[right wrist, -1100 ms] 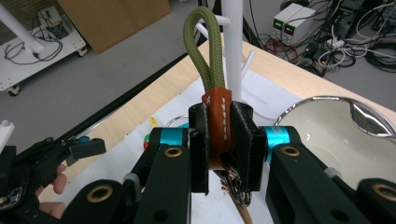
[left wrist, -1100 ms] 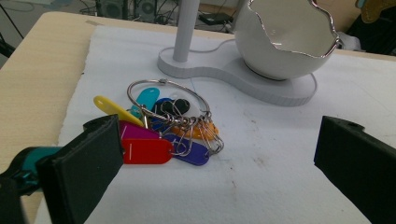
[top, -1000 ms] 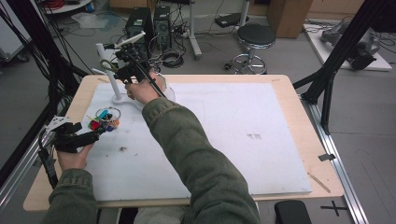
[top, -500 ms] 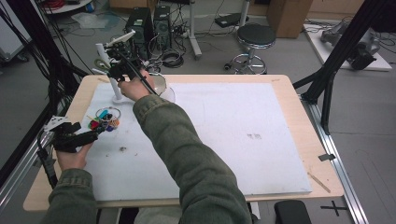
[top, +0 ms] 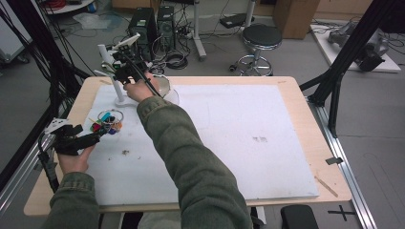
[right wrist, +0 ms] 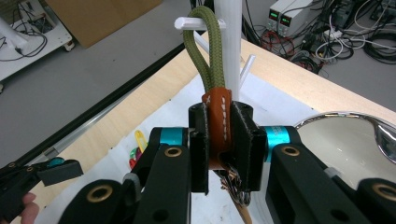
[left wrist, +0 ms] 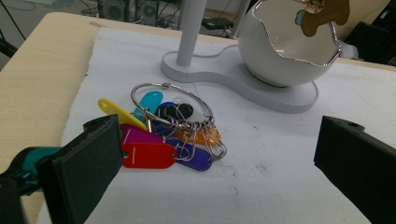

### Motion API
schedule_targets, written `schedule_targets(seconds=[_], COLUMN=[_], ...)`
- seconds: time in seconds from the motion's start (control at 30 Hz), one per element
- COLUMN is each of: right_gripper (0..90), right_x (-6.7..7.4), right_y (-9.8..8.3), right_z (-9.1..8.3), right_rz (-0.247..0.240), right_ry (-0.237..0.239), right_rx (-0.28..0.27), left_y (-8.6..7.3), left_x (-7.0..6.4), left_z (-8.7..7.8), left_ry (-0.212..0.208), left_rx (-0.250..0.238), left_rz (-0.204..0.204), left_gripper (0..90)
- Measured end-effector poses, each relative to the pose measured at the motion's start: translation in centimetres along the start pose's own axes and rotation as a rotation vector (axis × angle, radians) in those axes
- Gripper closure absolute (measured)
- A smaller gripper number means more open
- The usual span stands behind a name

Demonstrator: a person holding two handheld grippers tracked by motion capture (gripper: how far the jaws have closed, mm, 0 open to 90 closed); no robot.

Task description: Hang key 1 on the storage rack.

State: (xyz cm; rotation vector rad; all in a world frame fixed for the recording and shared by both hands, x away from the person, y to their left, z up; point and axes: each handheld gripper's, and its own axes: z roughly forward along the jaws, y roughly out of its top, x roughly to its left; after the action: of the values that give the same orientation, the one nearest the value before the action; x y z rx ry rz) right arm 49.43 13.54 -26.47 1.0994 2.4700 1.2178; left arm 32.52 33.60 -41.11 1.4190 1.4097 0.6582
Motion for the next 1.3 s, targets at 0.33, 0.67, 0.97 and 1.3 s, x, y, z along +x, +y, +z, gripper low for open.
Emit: schedule_targets(seconds=[0.33, 0.67, 0.97, 1.3], right_gripper=[77.6, 31.6, 0.6, 0.6], right_x=[-1.0, -1.5, -4.3, -6.8], right_y=[0.0, -0.5, -1.8, -3.3], right_z=[0.8, 0.7, -2.2, -5.8], right_rz=[0.000, -0.004, 0.012, 0.012], right_ry=[-0.022, 0.042, 0.000, -0.007], right_rx=[-0.004, 0.044, 0.064, 0.039], left_y=[0.0, 0.0, 0.0, 0.0], left_x=[-0.1, 0.2, 0.0, -0.1], left_z=[0.2, 0.2, 0.2, 0.3], left_ry=[-0.016, -0.020, -0.019, -0.018], left_rx=[-0.003, -0.009, -0.004, -0.002], left_rz=[-0.025, -0.037, -0.025, -0.019], left_gripper=[1.7, 1.7, 1.7, 1.7])
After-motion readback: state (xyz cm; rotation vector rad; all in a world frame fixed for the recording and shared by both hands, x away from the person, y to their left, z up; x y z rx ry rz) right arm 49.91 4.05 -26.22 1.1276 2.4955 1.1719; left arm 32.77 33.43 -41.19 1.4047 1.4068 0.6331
